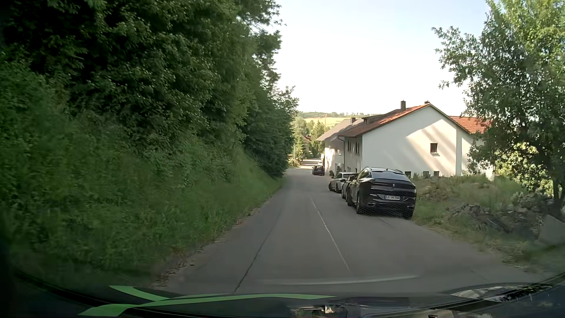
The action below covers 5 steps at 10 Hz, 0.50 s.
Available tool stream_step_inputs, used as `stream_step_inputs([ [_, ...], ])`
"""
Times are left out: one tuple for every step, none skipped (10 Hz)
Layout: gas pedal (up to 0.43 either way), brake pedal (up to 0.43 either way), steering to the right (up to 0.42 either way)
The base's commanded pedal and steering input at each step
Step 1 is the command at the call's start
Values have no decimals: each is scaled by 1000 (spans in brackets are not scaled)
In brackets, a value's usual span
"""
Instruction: Follow the waypoints while adhering to traffic rules and regulations
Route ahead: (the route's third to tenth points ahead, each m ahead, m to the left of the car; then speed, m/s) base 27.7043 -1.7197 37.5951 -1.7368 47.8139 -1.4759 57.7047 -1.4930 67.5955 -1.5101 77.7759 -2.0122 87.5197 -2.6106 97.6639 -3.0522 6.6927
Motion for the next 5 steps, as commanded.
stream_step_inputs([
  [0, 146, -8],
  [0, 140, -6],
  [0, 140, -5],
  [0, 140, -6],
  [0, 140, -5],
])
